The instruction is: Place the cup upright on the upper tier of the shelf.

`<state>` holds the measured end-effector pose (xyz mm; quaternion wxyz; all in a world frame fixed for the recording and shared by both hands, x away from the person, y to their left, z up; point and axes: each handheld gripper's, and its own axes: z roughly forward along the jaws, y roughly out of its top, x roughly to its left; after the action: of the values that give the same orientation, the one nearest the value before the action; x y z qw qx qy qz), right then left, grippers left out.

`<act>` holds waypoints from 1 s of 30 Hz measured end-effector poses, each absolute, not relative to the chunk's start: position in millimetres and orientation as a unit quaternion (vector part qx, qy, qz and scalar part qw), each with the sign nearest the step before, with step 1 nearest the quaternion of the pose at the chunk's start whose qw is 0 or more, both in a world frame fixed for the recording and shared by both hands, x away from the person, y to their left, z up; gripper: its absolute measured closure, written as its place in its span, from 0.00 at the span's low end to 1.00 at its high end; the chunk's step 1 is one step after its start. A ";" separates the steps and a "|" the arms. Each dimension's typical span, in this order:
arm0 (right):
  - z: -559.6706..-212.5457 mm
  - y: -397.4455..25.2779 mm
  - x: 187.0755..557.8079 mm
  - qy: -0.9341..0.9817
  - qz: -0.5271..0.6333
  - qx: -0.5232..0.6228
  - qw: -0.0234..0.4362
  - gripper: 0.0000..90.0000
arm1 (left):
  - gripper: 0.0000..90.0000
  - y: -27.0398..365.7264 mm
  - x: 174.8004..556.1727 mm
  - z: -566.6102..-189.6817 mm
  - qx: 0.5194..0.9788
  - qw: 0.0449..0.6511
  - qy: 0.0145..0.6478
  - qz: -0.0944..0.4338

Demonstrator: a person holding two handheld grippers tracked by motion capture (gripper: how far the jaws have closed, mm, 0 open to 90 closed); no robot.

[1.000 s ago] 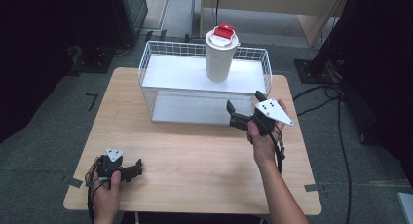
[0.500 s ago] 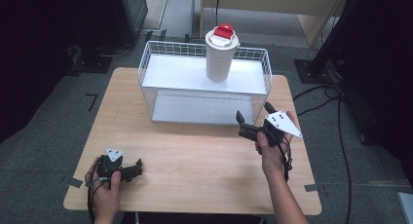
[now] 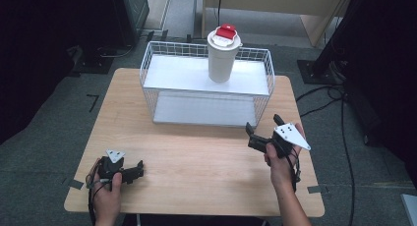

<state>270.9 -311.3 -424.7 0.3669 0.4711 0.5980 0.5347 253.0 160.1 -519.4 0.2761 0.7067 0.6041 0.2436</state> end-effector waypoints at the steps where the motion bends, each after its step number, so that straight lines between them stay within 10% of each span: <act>1: -426.6 -312.8 270.0 0.599 0.532 0.472 0.368 0.00 | 0.00 160.0 253.0 -519.5 0.707 0.276 0.604 0.244; 30: -483.3 -361.7 228.4 0.602 0.476 0.532 0.358 0.00 | 0.00 160.0 253.0 -519.5 0.706 0.277 0.605 0.243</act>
<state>228.4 -361.7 -483.3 0.3579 0.5322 0.6020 0.4757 253.0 160.0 -519.5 0.2766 0.7063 0.6045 0.2435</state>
